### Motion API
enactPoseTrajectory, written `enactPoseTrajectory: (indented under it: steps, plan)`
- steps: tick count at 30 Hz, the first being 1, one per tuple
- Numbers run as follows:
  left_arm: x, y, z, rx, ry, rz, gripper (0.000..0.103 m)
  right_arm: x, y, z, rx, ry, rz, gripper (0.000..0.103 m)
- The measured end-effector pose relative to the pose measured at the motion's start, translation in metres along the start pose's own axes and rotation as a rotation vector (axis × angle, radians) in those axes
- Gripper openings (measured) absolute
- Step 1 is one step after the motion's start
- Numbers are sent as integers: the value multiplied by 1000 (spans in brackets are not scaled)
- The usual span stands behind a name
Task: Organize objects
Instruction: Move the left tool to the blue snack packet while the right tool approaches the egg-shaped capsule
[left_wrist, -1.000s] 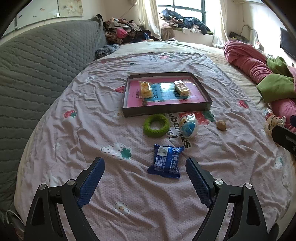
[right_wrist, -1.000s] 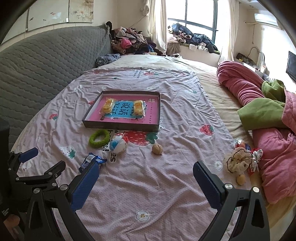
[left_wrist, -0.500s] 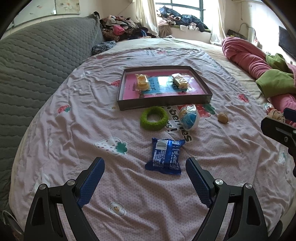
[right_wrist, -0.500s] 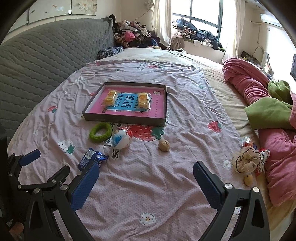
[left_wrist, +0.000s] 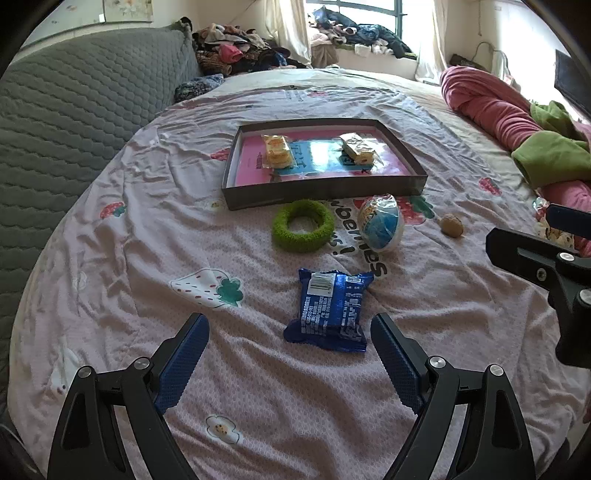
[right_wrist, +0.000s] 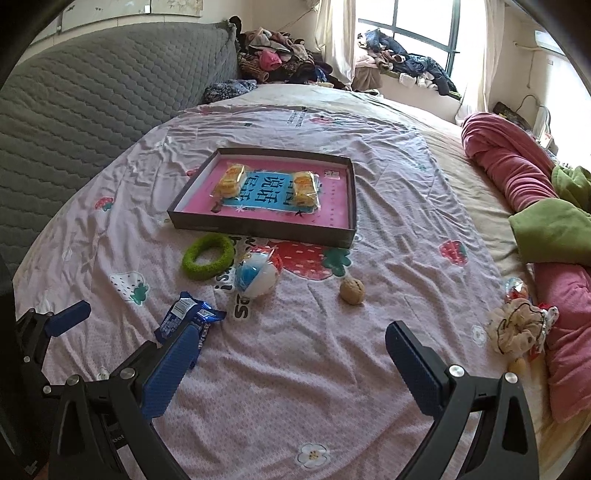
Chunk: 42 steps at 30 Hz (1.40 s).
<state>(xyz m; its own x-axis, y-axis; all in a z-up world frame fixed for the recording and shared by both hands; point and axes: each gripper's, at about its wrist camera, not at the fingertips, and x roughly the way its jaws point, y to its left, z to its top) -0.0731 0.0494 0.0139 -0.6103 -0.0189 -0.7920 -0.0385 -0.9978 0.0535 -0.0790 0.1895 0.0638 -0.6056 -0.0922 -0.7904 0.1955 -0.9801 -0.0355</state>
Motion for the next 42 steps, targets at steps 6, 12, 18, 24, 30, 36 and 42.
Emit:
enactPoseTrajectory:
  steps: [6,12,18,24,30,36,42]
  plan:
    - [9,1,1,-9,6,-15,90,14,4,1,-2,18,6,102]
    - [16,0,0,-16,9,-30,90,25,6,-1,-4,32,8,102]
    - [21,-1,-2,-19,14,-38,90,30,4,-3,5,39,9,102]
    - [23,-2,-3,-26,10,-49,90,33,2,-2,11,42,6,102]
    - [32,-6,-4,-25,10,-64,90,45,5,3,8,51,6,102]
    - [44,-7,-3,-25,19,-78,90,62,10,10,1,67,8,102]
    - [54,-5,-2,-35,17,-94,90,81,12,15,5,82,11,102]
